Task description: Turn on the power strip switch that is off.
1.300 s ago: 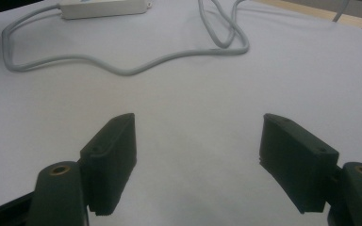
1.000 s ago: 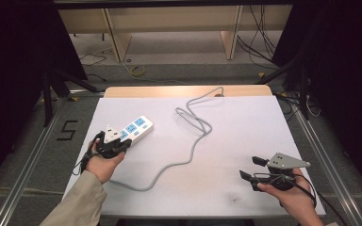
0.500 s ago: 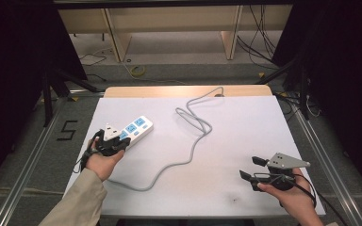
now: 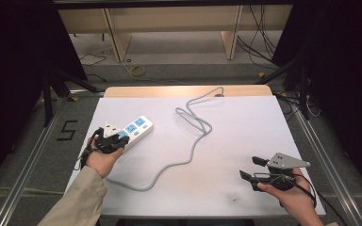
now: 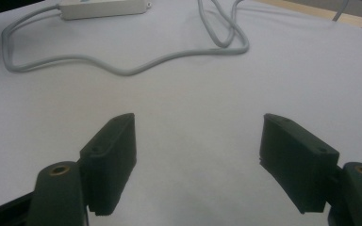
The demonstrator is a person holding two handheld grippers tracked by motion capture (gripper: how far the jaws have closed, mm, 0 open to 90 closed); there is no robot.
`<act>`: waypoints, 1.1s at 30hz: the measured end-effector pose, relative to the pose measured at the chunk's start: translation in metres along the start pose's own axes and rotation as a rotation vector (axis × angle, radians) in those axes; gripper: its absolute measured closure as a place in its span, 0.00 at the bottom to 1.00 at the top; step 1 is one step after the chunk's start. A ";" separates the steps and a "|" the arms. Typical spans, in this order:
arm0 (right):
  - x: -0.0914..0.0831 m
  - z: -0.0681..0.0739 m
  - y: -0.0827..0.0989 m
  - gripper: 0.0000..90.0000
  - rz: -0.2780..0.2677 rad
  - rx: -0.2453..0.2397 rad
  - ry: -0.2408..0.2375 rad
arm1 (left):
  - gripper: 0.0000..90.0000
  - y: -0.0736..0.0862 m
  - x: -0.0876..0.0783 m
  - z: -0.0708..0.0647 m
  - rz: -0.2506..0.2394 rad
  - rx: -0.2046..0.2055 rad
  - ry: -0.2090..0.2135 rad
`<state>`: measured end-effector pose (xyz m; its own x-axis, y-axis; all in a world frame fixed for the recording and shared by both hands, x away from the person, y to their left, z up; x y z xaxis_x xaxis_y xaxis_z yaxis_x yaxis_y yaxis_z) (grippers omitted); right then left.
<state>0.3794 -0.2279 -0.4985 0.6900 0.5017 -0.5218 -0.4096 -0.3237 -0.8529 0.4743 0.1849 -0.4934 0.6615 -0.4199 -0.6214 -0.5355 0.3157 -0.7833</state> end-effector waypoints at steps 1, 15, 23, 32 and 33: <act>0.000 0.000 0.000 0.31 -0.001 0.000 0.000 | 1.00 0.000 0.000 0.000 0.000 -0.003 -0.001; 0.000 0.000 0.000 0.31 0.002 -0.001 0.000 | 1.00 -0.001 0.002 0.008 0.007 -0.009 -0.015; 0.000 0.000 0.001 0.31 0.005 -0.001 0.001 | 1.00 -0.001 0.006 0.011 0.018 -0.010 -0.018; 0.001 0.000 0.001 0.31 0.008 -0.003 0.001 | 1.00 -0.004 0.010 0.012 0.025 -0.008 -0.022; 0.001 0.000 0.001 0.31 0.008 -0.003 0.002 | 1.00 -0.004 0.010 0.012 0.026 -0.006 -0.022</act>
<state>0.3797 -0.2283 -0.4999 0.6877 0.4978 -0.5285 -0.4132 -0.3302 -0.8487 0.4893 0.1897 -0.4964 0.6584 -0.3927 -0.6421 -0.5563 0.3209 -0.7666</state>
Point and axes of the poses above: each handheld gripper's, and its own axes: x roughly forward along the jaws, y roughly out of its underside, z roughly to its left, the point moved 10 cm from there along x, roughly forward along the jaws, and after that the axes turned 7 degrees about y, right-handed, at the moved point
